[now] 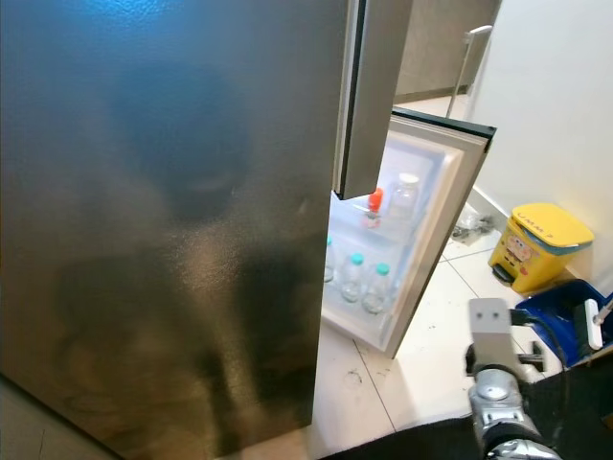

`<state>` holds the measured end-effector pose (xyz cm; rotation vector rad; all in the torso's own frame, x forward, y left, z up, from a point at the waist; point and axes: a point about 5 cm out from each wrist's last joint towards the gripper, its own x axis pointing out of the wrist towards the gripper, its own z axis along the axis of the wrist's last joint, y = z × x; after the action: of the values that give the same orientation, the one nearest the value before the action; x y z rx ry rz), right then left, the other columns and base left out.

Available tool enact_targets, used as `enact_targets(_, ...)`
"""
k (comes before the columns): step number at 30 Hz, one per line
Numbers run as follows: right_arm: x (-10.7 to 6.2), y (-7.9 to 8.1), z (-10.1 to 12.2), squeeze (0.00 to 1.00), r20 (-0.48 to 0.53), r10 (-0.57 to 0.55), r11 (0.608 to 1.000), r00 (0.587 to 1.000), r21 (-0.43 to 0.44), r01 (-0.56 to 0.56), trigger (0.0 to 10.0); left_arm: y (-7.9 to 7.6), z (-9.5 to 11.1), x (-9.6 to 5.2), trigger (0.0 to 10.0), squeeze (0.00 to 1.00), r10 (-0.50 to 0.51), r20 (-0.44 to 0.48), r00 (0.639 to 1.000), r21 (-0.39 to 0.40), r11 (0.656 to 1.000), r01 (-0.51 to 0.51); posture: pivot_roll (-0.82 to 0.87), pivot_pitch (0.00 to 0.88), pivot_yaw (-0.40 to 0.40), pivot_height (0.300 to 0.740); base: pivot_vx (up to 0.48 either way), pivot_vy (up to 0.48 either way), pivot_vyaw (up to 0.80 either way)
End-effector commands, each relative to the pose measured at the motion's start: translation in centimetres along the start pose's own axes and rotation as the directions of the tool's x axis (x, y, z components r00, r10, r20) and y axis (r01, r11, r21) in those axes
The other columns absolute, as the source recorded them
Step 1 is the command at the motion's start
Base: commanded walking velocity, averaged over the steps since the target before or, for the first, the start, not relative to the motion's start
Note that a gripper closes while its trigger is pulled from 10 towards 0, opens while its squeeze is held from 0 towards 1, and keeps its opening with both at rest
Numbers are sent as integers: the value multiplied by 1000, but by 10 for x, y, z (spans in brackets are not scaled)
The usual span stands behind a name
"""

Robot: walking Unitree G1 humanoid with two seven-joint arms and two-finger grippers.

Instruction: Restocking fridge

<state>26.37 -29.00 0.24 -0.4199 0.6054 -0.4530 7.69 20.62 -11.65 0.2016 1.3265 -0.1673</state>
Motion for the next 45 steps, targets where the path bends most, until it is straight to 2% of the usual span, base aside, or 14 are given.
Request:
enact_targets(1, -9, 15, -27, 0, -100, 102, 994, 990, -35, -106, 10000, -2, 13, 1, 10000, 0, 2, 48, 999, -1, 1000, -2, -41, 0, 7, 740, 0, 0, 0)
enact_targets(2, -18, 26, -43, 0, -146, 167, 983, 975, -54, -177, 10000, -2, 13, 1, 10000, 0, 4, 48, 999, -5, 1000, -4, -43, 0, 6, 740, 0, 0, 0)
enact_targets(3, -18, 26, -43, 0, -146, 167, 983, 975, -54, -177, 10000, -2, 13, 1, 10000, 0, 4, 48, 999, -5, 1000, -4, -43, 0, 6, 740, 0, 0, 0)
enact_targets(5, -36, 44, -76, 0, -249, 278, 945, 928, -103, -311, 10000, -2, 13, 1, 10000, 0, 7, 47, 999, -13, 1000, -6, -43, 0, 4, 740, 0, 0, 0)
enact_targets(6, -36, 44, -76, 0, -249, 278, 945, 928, -103, -311, 10000, -2, 13, 1, 10000, 0, 7, 47, 999, -13, 1000, -6, -43, 0, 4, 740, 0, 0, 0)
enact_targets(7, -52, 52, -102, 0, -336, 341, 905, 878, -135, -403, 10000, -2, 13, 1, 10000, 0, 5, 45, 999, -26, 1000, -4, -42, 0, 1, 740, 0, 0, 0)
enact_targets(8, -52, 52, -102, 0, -336, 341, 905, 878, -135, -403, 10000, -2, 13, 1, 10000, 0, 5, 45, 999, -26, 1000, -4, -42, 0, 1, 740, 0, 0, 0)
enact_targets(11, -68, 53, -127, 0, -418, 365, 872, 832, -160, -463, 10000, -2, 13, 1, 10000, 0, -4, 40, 999, -29, 1000, 5, -44, 0, 0, 740, 0, -160, 0)
enact_targets(15, -74, 49, -139, 0, -455, 366, 862, 812, -164, -480, 10000, -2, 13, 1, 10000, 0, -6, 36, 999, -28, 1000, 7, -48, 0, 0, 740, 0, -480, 0)
enact_targets(23, -79, 42, -151, 0, -498, 364, 846, 787, -175, -503, 10000, -3, 14, 1, 10000, 0, -8, 37, 999, -24, 1000, 9, -53, 0, -1, 740, 0, -480, 0)
enact_targets(35, -77, 46, -146, 0, -484, 401, 829, 778, -171, -533, 10000, -4, 13, 2, 10000, 0, -9, 32, 999, -23, 1000, 10, -55, 0, 2, 740, 0, -480, 0)
enact_targets(38, -78, 48, -145, 0, -484, 422, 811, 767, -176, -557, 10000, -4, 12, 1, 10000, 0, -8, 30, 1000, -24, 1000, 9, -56, 0, 5, 740, 0, -480, 800)
enact_targets(45, -76, 51, -140, 0, -468, 430, 807, 772, -184, -561, 10000, -3, 12, 1, 10000, 0, -7, 30, 1000, -21, 1000, 7, -60, 0, 7, 740, 0, -480, 800)
